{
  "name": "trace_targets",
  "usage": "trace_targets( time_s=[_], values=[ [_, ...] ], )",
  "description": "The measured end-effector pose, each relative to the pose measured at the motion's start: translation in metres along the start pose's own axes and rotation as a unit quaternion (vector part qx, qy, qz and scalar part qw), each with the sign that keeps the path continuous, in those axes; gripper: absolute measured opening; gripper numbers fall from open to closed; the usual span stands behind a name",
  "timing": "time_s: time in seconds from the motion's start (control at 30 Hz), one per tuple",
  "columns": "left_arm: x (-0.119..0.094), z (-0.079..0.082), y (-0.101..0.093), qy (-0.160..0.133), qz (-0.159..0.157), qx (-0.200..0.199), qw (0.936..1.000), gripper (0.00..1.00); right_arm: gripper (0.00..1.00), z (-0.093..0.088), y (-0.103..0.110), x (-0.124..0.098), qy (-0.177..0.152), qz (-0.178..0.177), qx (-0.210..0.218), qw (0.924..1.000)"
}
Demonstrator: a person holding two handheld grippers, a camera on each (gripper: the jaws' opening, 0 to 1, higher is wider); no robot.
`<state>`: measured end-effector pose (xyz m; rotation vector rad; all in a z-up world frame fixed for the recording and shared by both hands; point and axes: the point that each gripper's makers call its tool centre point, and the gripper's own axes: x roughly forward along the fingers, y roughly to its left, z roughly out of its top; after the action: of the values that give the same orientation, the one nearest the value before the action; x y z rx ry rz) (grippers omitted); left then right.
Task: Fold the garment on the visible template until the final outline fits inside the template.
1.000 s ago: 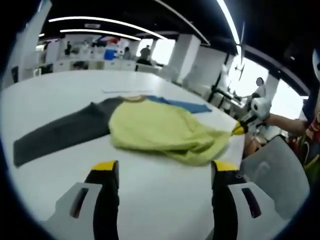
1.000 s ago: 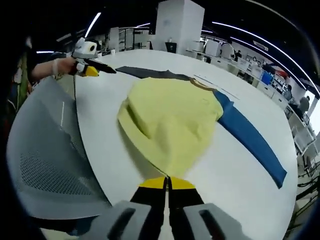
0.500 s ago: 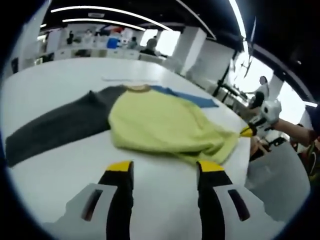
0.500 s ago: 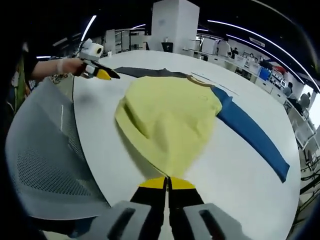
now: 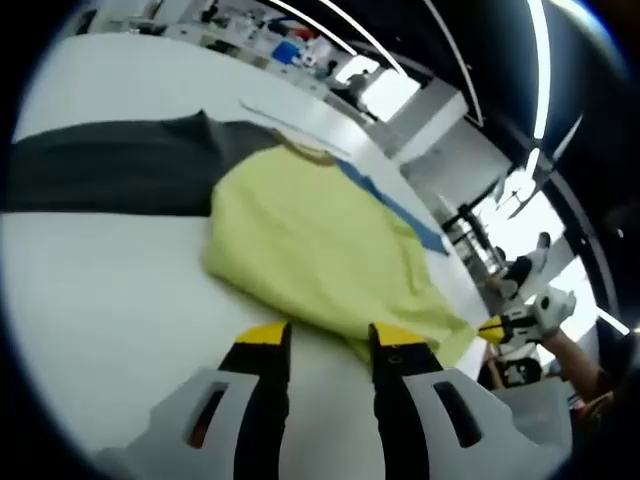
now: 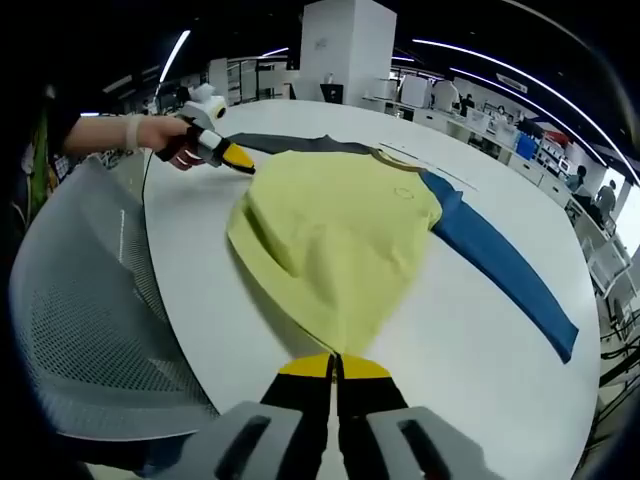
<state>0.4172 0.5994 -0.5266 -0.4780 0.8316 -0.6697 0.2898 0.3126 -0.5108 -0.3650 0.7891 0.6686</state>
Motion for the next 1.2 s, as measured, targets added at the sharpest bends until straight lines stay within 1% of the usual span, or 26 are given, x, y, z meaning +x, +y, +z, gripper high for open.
trace_targets(
  time_s=[0.1,0.13,0.17,0.2,0.23,0.27,0.3,0.33,0.37,0.4,0.43,0.47,0.53,0.57,0.6,0.67,0.8,0.9,1.03,1.13,1.17,1.2],
  values=[
    [0.004,0.001,0.004,-0.007,0.002,-0.020,0.9998,0.10,0.00,-0.001,0.000,0.001,0.002,0.001,0.000,1.0000],
    [0.004,0.004,0.002,-0.013,0.001,-0.027,0.9996,0.00,0.00,-0.001,0.000,0.001,0.002,0.000,-0.001,1.0000],
    [0.002,0.009,0.001,-0.026,0.008,-0.027,0.9993,0.00,0.00,0.000,0.000,0.000,0.002,0.000,-0.001,1.0000],
    [0.002,0.017,-0.002,-0.045,0.007,-0.011,0.9989,0.00,0.00,0.000,0.000,0.000,0.001,-0.001,-0.001,1.0000],
    [0.001,0.022,-0.011,-0.044,-0.001,-0.002,0.9990,0.00,0.00,0.002,0.001,-0.001,-0.001,-0.002,0.001,1.0000],
    [0.001,0.025,-0.015,-0.042,-0.003,0.016,0.9990,0.00,0.00,0.002,0.000,-0.001,-0.002,-0.003,0.002,1.0000],
    [0.002,0.029,-0.017,-0.034,-0.001,0.042,0.9985,0.00,0.00,0.002,0.000,-0.001,-0.002,-0.003,0.002,1.0000],
    [0.003,0.031,-0.018,-0.030,0.000,0.054,0.9981,0.00,0.00,0.002,0.000,0.000,-0.002,-0.003,0.002,1.0000],
    [0.004,0.033,-0.021,-0.027,0.001,0.058,0.9980,0.00,0.00,0.001,-0.001,0.000,-0.001,-0.002,0.002,1.0000],
    [0.005,0.037,-0.024,-0.033,0.001,0.050,0.9982,0.00,0.00,0.001,-0.002,0.000,0.000,-0.003,0.000,1.0000],
    [0.005,0.045,-0.022,-0.039,-0.007,0.035,0.9986,0.00,0.00,0.001,-0.002,0.000,0.000,-0.003,-0.001,1.0000],
    [0.006,0.049,-0.020,-0.037,-0.009,0.033,0.9987,0.00,0.00,0.001,-0.002,0.000,0.001,-0.003,0.000,1.0000],
    [0.008,0.056,-0.023,-0.038,-0.012,0.042,0.9983,0.00,0.00,0.002,-0.002,0.000,-0.001,-0.005,-0.001,1.0000],
    [0.010,0.063,-0.028,-0.038,-0.014,0.060,0.9974,0.00,0.00,0.003,-0.003,0.000,-0.002,-0.005,0.000,1.0000],
    [0.012,0.068,-0.034,-0.040,-0.016,0.067,0.9968,0.00,0.00,0.004,-0.003,0.000,-0.002,-0.005,-0.001,1.0000],
    [0.018,0.079,-0.041,-0.043,-0.023,0.071,0.9963,0.00,0.00,0.004,-0.004,-0.001,-0.002,-0.006,-0.003,1.0000],
    [0.030,0.098,-0.045,-0.042,-0.026,0.091,0.9947,0.00,0.00,0.007,-0.007,-0.002,-0.008,-0.011,0.000,0.9999],
    [0.037,0.103,-0.049,-0.037,-0.029,0.103,0.9936,0.00,0.00,0.008,-0.008,-0.003,-0.013,-0.015,0.003,0.9998],
    [0.048,0.110,-0.047,-0.036,-0.025,0.114,0.9925,0.00,0.00,0.008,-0.009,-0.002,-0.016,-0.019,0.009,0.9997],
    [0.057,0.110,-0.043,-0.033,-0.020,0.115,0.9926,0.00,0.00,0.009,-0.016,-0.001,-0.022,-0.032,0.019,0.9991],
    [0.061,0.108,-0.044,-0.035,-0.017,0.114,0.9927,0.00,0.00,0.009,-0.017,-0.001,-0.024,-0.035,0.025,0.9988],
    [0.062,0.106,-0.046,-0.035,-0.017,0.114,0.9927,0.00,0.00,0.010,-0.024,-0.001,-0.030,-0.045,0.036,0.9979]
  ],
)
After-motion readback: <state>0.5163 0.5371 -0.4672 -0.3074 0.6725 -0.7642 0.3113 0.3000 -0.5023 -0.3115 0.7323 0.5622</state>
